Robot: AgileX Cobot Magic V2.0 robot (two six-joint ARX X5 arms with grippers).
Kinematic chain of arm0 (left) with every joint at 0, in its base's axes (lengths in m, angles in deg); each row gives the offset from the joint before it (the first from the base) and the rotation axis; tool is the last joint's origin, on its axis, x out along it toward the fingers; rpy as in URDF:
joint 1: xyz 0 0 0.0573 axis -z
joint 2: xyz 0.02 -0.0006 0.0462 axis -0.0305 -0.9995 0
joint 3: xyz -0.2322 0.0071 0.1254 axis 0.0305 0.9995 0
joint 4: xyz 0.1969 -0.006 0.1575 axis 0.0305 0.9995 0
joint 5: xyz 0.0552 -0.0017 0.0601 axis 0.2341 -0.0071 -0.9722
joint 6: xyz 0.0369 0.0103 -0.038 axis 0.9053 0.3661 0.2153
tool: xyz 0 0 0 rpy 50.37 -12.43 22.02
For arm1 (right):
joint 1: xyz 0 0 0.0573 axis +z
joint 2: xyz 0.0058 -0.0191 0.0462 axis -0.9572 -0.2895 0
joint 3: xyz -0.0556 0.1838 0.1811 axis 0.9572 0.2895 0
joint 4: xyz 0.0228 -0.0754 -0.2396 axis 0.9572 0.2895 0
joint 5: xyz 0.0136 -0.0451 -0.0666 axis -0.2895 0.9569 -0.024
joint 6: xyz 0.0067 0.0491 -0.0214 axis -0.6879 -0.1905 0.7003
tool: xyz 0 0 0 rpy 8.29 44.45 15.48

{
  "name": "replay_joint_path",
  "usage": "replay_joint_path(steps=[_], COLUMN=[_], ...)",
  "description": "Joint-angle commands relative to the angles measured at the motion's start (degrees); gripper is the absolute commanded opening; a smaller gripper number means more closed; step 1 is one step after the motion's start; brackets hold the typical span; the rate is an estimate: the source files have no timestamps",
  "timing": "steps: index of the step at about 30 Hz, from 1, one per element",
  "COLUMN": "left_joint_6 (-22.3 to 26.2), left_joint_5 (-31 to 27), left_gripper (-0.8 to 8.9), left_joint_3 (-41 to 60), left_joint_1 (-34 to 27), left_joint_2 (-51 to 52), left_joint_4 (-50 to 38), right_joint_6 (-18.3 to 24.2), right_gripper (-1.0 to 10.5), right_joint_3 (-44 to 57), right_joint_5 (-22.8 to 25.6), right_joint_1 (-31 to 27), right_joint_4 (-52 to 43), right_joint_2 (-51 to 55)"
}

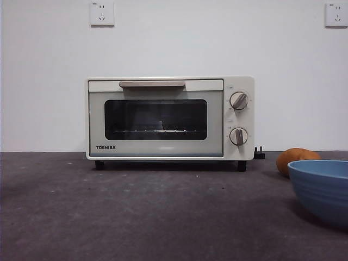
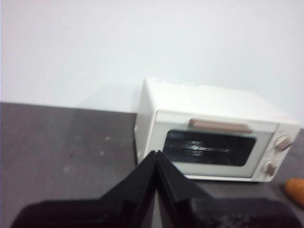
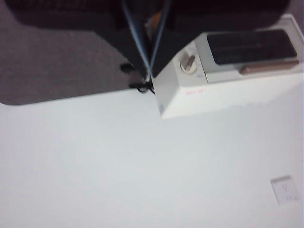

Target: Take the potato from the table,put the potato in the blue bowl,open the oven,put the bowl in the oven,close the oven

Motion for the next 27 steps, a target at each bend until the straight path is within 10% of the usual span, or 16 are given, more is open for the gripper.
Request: replay_joint_path(steps=[1,20,27], left_joint_6=[-0.2,4.1,8.6], left_joint_5=[0.9,4.1,14.0], left_gripper=[-0.05,-0.05,-0.05], left_joint_3=[-5.5,-31.7,-32.1], left_joint_1=[0.0,0.0,0.0], left_joint_2=[-3.9,-32.1,-40.3], left_joint_4=[2.6,22.4,26.8], right_joint_6=[2.3,2.4,8.2], right_gripper=[-0.1,0.0,0.0], right_joint_3=[-5.8,-34.1,-38.9], right_joint_5=[-0.2,-0.2,-0.2], right_joint_1=[0.0,0.0,0.1], right_joint_4=[5.4,29.4,38.8], right_joint_2=[-3.7,-35.1,-48.0])
